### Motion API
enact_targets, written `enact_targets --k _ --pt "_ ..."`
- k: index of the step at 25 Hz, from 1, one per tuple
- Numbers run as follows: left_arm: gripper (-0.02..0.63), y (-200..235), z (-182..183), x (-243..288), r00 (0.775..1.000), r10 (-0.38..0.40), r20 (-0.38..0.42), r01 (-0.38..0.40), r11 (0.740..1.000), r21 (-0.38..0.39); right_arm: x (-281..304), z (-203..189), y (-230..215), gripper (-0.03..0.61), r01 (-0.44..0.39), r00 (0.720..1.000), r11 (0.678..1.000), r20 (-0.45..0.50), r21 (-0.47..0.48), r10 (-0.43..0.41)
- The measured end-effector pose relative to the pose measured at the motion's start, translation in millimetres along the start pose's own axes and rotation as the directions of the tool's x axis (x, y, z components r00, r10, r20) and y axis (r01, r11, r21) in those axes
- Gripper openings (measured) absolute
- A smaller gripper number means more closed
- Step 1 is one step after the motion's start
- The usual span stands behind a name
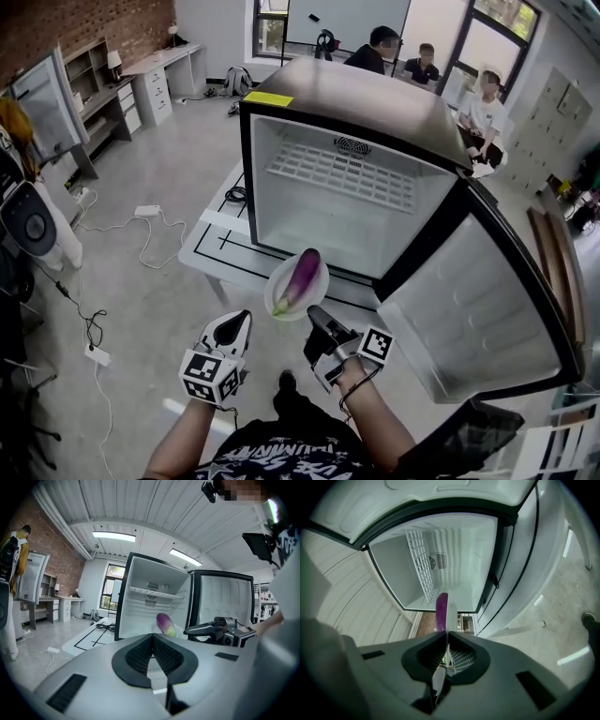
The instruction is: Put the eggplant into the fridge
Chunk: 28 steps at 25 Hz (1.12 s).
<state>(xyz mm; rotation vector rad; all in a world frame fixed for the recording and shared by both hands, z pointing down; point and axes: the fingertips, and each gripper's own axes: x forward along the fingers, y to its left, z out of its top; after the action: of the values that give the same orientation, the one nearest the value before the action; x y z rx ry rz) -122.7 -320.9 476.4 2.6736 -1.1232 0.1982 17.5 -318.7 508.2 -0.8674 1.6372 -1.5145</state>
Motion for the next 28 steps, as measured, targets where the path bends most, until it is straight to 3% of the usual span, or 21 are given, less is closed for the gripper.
enact_targets --k 16,19,28 --pt "0.009 37 19 108 0.999 -0.005 -0.042 0.006 1.0 0.022 67 94 -16 0.02 -0.011 1.0 1.0 0.028 0.005 0.011" --pt "0.009 43 22 118 0.999 0.007 -0.041 -0.005 1.0 0.028 73 95 -23 0.02 -0.008 0.999 1.0 0.044 -0.006 0.008" --pt "0.009 54 22 130 0.998 0.016 -0.058 -0.015 0.999 0.029 98 83 -33 0.02 0.004 0.999 0.999 -0.035 0.035 -0.002"
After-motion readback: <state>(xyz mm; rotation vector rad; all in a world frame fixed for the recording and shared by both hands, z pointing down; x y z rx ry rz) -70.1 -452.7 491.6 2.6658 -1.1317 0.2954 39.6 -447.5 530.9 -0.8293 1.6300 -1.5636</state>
